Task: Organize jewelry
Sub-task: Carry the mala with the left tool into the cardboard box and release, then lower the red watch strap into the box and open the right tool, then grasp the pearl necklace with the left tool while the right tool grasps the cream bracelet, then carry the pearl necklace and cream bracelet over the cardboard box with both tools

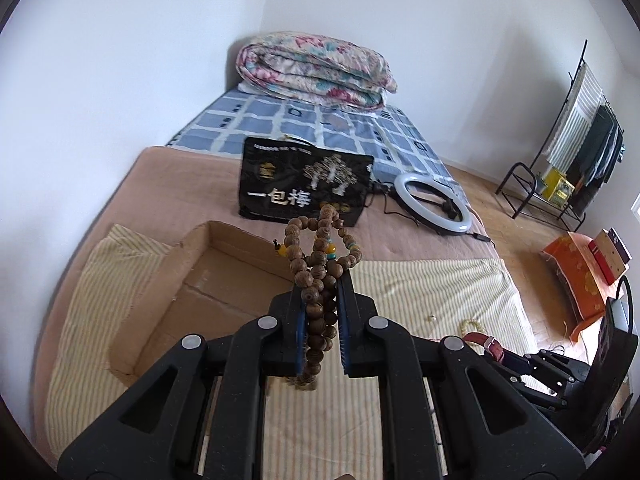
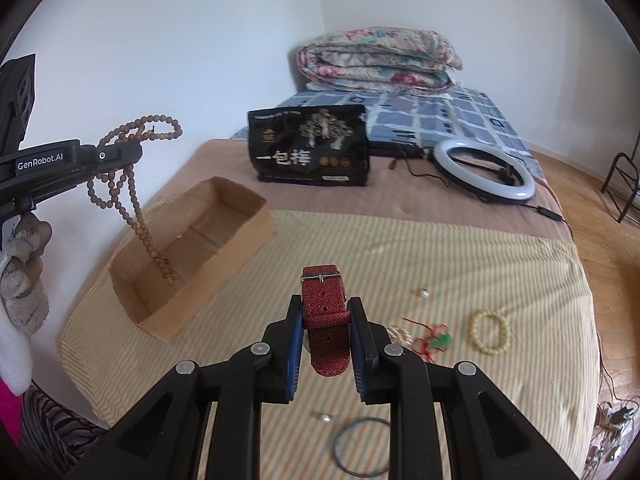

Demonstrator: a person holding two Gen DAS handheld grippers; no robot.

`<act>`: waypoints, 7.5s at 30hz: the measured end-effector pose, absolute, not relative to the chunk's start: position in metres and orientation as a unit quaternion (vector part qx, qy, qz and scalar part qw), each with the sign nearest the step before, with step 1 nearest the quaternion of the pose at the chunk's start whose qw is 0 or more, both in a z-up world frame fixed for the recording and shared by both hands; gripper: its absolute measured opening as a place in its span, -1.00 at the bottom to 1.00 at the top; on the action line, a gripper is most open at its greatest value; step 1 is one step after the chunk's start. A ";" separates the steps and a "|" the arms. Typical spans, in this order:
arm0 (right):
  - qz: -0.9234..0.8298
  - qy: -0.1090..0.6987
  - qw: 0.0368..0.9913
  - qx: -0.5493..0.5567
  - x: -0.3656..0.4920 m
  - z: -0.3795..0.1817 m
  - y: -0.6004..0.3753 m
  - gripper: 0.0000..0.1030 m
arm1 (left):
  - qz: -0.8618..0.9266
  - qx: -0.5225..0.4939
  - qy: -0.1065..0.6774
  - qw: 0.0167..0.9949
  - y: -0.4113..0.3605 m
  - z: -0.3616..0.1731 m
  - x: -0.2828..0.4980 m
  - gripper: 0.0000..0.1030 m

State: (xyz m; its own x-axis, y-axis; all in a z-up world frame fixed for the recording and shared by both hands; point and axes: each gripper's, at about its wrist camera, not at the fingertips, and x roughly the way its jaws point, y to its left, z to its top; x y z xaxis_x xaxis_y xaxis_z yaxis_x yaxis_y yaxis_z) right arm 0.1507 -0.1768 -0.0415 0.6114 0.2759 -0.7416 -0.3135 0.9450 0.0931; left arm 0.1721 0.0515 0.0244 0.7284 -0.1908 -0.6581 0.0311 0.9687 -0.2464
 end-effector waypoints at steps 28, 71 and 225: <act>0.251 0.416 0.874 -0.035 0.214 -0.070 -0.032 -0.61 | 0.015 -0.137 0.419 0.898 0.165 -0.035 0.176 -0.79; 0.233 0.379 0.895 -0.015 0.246 -0.063 -0.030 0.11 | 0.035 -0.088 0.421 0.902 0.147 -0.043 0.173 -0.32; 0.205 0.328 0.922 -0.022 0.189 -0.001 -0.126 -0.90 | -0.078 -0.076 0.309 0.945 0.063 0.029 0.139 -0.90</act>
State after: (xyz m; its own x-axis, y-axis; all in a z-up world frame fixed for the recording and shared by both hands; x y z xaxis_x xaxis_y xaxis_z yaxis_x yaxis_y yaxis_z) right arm 0.1889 -0.1256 -0.0008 0.7011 0.3641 -0.6132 -0.3934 0.9146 0.0933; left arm 0.1392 0.0628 0.0286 0.7967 -0.1939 -0.5724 0.0996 0.9763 -0.1922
